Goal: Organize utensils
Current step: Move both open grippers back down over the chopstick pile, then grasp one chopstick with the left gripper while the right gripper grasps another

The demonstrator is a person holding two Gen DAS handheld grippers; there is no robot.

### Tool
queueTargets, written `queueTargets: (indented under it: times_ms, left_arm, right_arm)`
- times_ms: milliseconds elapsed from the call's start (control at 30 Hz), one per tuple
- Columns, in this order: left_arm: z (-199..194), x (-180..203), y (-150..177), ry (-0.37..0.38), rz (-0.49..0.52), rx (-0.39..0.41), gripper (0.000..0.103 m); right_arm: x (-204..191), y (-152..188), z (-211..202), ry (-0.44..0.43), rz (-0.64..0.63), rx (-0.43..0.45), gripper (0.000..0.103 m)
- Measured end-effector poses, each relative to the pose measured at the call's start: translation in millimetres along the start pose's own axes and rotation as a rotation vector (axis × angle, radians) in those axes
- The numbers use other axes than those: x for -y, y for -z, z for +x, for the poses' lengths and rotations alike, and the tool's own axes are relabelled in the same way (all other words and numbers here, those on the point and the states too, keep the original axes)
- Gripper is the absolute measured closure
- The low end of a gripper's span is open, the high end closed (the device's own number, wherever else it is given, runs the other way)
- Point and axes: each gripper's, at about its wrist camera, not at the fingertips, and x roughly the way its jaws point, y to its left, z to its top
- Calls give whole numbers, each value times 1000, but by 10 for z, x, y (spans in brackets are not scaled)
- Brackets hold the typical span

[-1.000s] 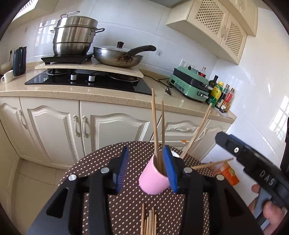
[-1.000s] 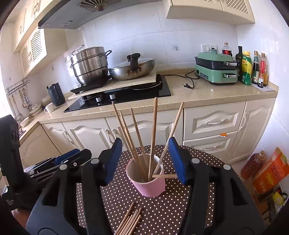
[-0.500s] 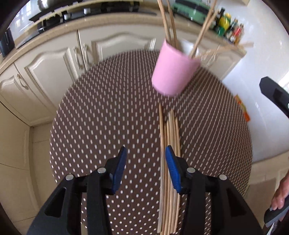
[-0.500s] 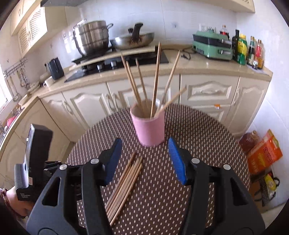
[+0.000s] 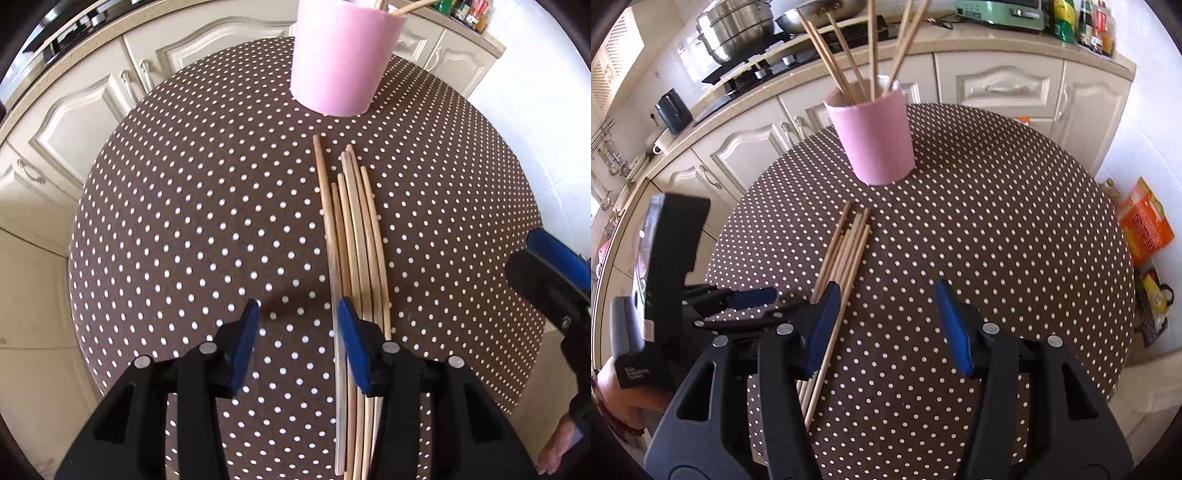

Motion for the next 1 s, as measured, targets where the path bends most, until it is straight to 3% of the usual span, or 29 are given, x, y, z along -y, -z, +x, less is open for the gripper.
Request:
queueTargets:
  times_ms: [400, 500, 733, 1000]
  left_arm:
    - [147, 51, -346, 17, 41, -43, 58]
    - [147, -10, -354, 33, 39, -43, 59]
    - [138, -129, -270, 13, 35, -51, 59]
    - [123, -256, -217, 39, 36, -68, 60]
  right_arm:
    - [179, -1, 115, -48, 137, -52, 50]
    - [194, -31, 194, -81, 176, -70, 50]
    - [127, -46, 340, -63, 178, -124, 50]
    - [7, -67, 541, -33, 177, -190, 50]
